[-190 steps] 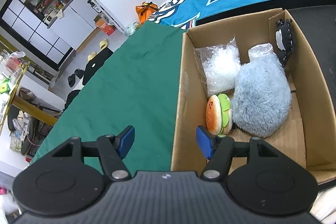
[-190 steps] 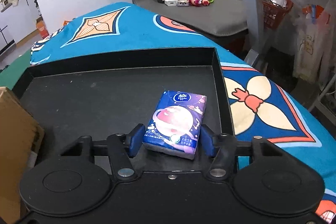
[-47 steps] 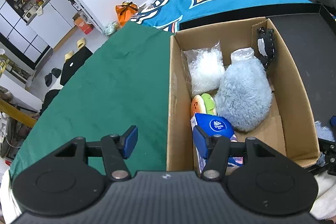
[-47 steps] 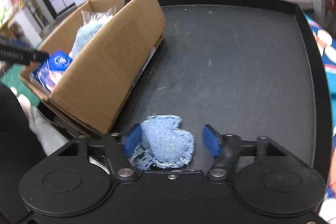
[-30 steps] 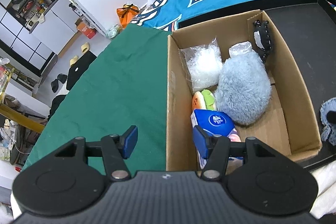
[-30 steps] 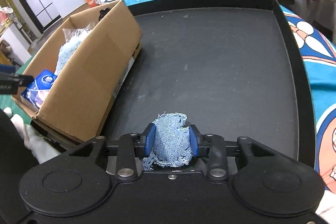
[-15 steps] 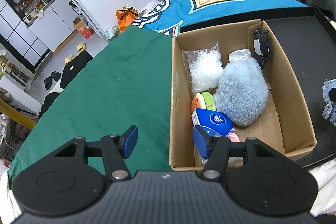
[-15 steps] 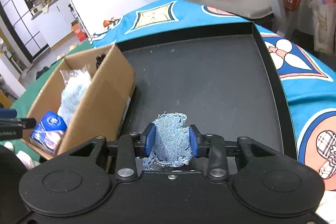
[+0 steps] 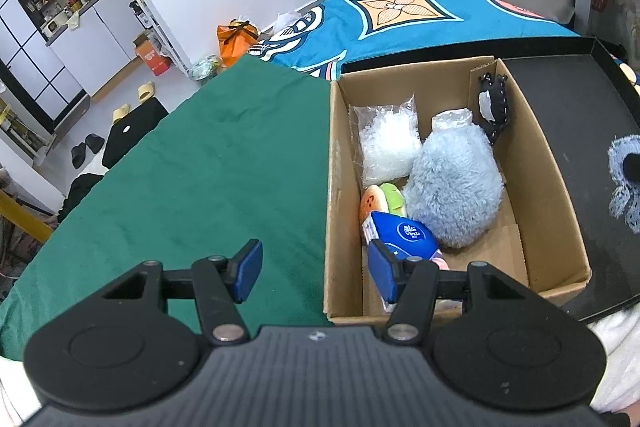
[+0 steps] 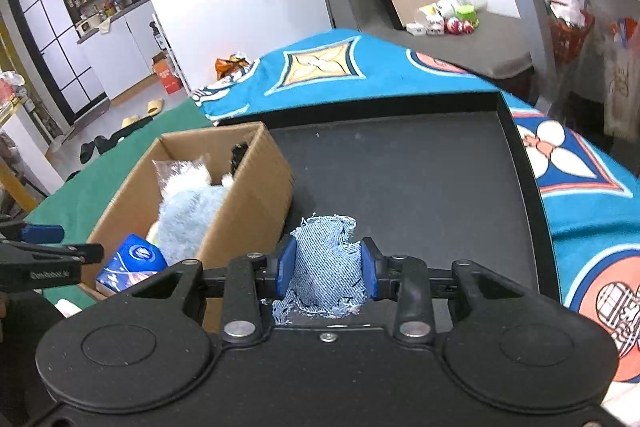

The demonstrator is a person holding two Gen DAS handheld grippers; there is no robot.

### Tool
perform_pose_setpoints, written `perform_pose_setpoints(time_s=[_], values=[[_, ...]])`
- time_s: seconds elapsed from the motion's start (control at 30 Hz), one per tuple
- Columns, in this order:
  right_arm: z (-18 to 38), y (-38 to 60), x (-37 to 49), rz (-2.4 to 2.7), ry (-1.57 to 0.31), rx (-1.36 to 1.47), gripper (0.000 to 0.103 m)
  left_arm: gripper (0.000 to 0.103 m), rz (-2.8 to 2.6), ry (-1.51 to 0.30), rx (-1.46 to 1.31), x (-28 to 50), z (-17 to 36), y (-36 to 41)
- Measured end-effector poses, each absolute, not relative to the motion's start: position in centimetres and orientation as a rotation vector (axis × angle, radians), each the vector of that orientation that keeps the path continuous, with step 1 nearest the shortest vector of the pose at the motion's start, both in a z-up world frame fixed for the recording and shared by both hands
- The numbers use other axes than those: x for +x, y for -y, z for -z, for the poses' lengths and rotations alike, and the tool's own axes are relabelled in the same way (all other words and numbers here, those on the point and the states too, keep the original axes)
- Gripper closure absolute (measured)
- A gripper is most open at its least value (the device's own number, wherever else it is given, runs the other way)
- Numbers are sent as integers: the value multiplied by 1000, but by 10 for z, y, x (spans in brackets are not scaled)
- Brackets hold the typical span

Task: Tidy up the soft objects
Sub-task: 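Carry the denim scrap over the box and release it inside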

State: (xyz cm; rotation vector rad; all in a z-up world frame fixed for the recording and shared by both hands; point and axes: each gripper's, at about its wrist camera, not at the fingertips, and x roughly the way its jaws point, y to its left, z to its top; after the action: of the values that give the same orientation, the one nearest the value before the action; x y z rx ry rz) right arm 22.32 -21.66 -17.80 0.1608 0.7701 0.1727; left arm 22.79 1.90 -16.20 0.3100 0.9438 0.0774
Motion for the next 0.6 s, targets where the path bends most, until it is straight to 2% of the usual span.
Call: perform_pose_setpoints(time_s=[0.33, 0.53, 0.6], values=[[155, 193, 221, -219, -712, 146, 69, 52, -53, -935, 266, 226, 161, -25], [148, 169, 219, -270, -698, 128, 68, 68, -41, -948, 235, 226, 161, -30], [148, 160, 220, -286, -702, 123, 68, 77, -45, -962, 231, 228, 163, -31]])
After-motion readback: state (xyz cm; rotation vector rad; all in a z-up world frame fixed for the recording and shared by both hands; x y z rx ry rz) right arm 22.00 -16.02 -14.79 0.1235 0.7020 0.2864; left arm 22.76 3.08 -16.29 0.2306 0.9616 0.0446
